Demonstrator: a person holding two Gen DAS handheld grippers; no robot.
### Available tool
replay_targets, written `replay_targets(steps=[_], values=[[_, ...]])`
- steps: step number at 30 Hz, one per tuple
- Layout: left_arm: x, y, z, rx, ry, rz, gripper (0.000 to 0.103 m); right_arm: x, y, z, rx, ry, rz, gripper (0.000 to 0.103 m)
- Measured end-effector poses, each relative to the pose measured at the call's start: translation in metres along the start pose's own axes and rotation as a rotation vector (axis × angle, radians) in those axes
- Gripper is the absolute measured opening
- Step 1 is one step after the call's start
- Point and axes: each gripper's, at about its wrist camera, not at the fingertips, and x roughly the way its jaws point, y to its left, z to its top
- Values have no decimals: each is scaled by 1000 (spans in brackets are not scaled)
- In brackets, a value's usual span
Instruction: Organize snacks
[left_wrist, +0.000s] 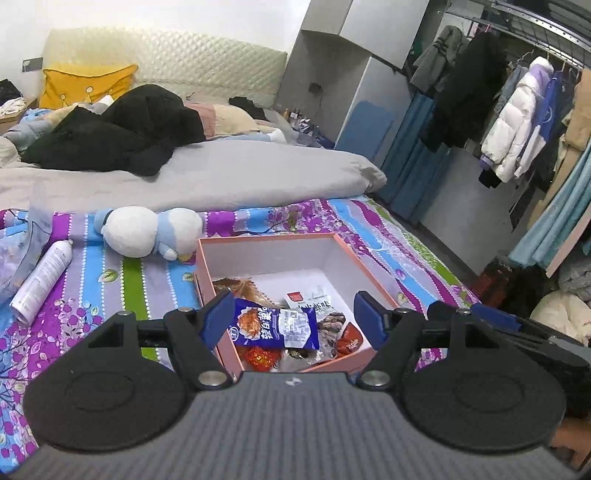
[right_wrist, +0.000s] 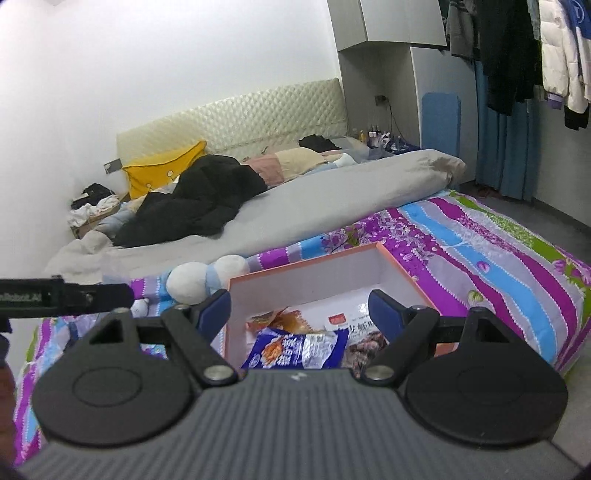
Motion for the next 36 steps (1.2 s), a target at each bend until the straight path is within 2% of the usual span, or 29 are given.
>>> replay_targets(steps=[9, 16, 28, 36], values=[[-31, -6, -27, 31, -43, 14, 79, -29, -1, -25, 22, -38, -12, 83], [-40, -11, -41, 49, -48, 32, 80, -33, -5, -45, 36, -14, -11, 83], [-29, -5, -56, 64, -45, 40, 81, -31, -9, -64, 31, -22, -34, 83], [-17, -6, -62, 126, -50, 42, 81, -32, -8, -67, 11, -58, -35, 83]])
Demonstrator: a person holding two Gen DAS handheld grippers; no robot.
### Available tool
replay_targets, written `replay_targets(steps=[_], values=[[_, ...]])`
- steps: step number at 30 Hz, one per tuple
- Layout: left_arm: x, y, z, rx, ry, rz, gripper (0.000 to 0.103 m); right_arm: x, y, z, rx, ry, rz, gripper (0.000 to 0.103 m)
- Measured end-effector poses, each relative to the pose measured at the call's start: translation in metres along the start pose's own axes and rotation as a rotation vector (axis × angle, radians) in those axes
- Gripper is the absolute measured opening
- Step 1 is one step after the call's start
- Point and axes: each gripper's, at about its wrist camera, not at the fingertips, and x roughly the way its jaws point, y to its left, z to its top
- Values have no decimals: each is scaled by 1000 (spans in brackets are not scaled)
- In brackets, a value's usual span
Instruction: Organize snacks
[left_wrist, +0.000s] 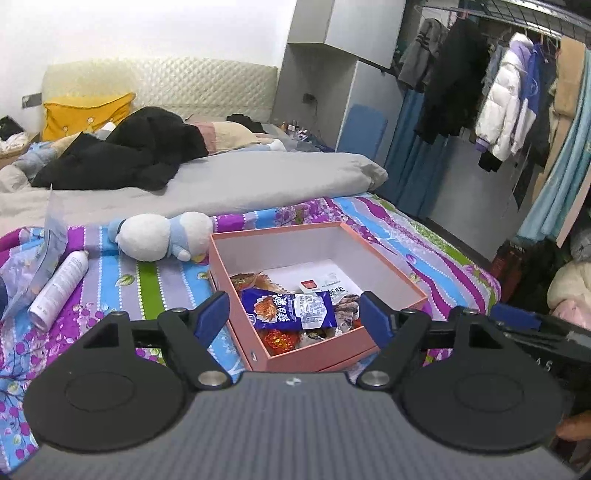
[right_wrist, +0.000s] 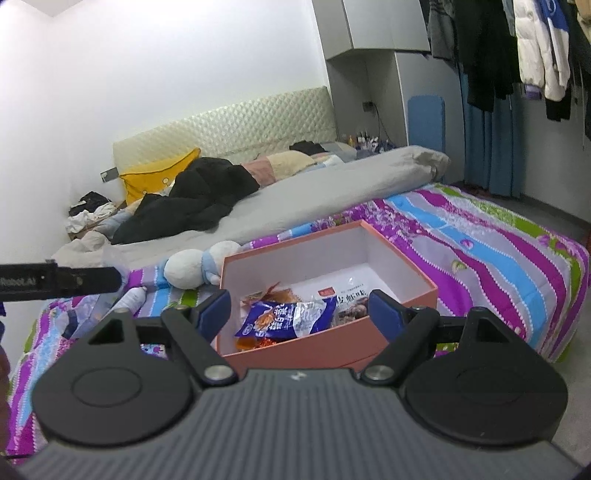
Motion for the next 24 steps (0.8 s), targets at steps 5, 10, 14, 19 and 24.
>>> replay_targets(steps=[5, 10, 14, 19, 24], values=[[10, 5, -1, -2, 8, -6, 81, 4, -1, -3, 14, 11, -13, 83], [13, 7, 1, -7, -2, -4, 81, 6, 1, -4, 11, 8, -15, 83], [11, 8, 1, -9, -5, 1, 94, 7, 0, -5, 12, 12, -14, 83], [13, 11, 1, -16, 1, 21, 103, 10, -3, -6, 10, 29, -12, 88], [17, 12, 4, -23, 14, 49, 103, 10, -9, -6, 43, 21, -33, 103]])
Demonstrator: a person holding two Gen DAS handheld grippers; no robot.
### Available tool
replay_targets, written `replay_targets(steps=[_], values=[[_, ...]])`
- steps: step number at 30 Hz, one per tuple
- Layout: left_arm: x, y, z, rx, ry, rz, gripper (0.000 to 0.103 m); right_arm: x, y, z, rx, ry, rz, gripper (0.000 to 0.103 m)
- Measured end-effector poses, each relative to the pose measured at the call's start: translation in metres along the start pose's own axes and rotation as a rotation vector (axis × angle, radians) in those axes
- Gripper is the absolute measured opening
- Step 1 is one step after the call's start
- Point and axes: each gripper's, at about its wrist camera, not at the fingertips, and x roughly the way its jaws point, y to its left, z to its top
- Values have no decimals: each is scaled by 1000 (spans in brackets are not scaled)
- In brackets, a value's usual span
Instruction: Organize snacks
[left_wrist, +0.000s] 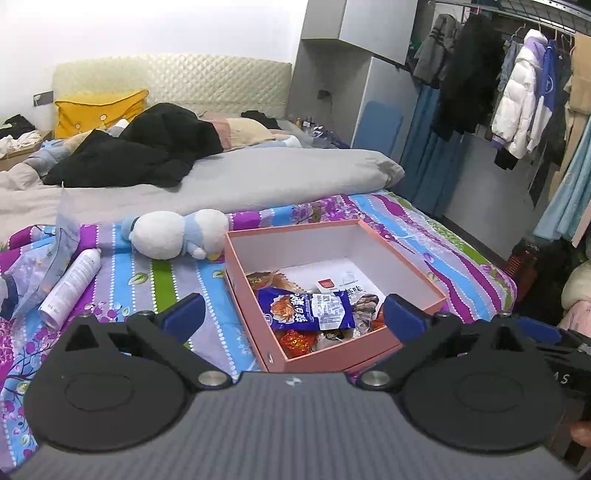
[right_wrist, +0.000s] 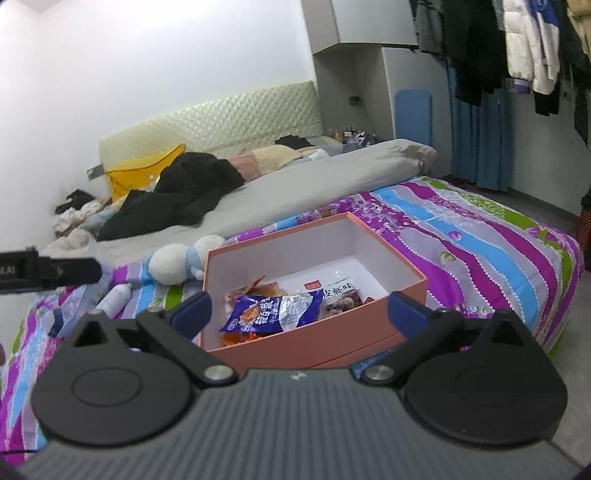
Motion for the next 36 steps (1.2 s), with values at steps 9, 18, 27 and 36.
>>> replay_targets(steps=[9, 18, 27, 36], values=[[4, -3, 1, 22, 4, 34, 103, -2, -3, -1, 7, 2, 5, 103], [6, -3, 2, 23, 13, 77, 103, 2, -4, -1, 15, 11, 12, 103], [8, -2, -4, 37, 18, 89, 103, 7, -4, -4, 19, 35, 12, 103], [7, -1, -10, 25, 22, 79, 103, 6, -2, -6, 18, 36, 18, 103]])
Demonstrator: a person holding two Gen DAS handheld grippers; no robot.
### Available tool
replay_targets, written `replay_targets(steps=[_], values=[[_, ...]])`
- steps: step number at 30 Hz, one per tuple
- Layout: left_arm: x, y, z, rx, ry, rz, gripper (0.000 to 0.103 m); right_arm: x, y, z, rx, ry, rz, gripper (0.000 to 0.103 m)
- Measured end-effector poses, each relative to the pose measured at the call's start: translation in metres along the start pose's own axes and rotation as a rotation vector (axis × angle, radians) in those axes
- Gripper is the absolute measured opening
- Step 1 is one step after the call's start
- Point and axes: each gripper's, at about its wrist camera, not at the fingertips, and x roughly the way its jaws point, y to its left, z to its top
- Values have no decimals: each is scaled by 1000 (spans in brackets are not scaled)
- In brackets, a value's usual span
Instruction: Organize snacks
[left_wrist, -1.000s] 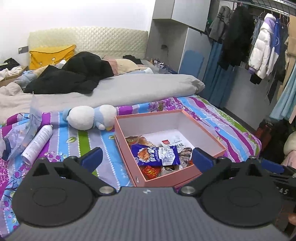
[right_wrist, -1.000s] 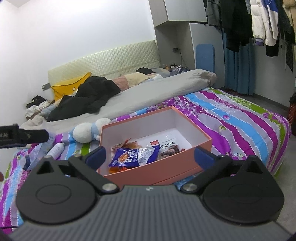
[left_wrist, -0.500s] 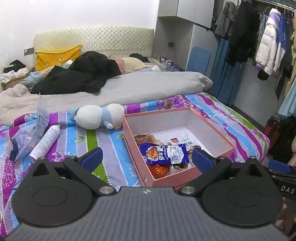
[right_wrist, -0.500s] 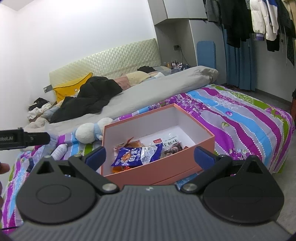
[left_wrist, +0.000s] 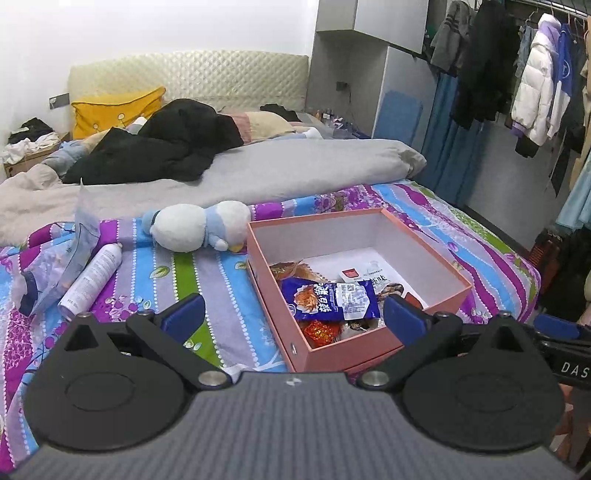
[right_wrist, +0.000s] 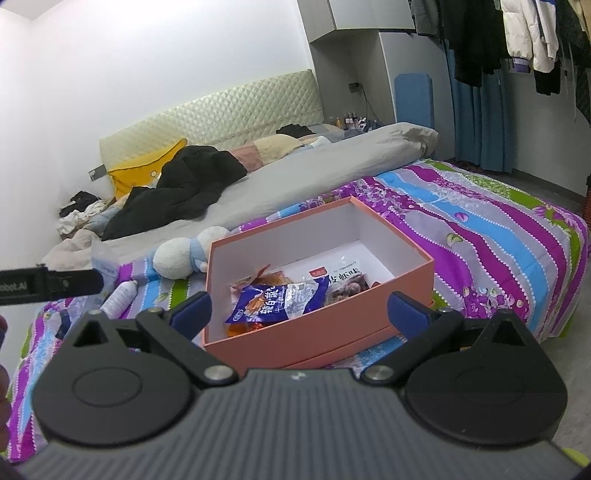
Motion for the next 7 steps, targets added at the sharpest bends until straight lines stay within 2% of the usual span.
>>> replay_targets(steps=[7], values=[[-1, -3, -1, 1, 9, -1, 103, 0, 1, 1, -10, -3, 1, 103]])
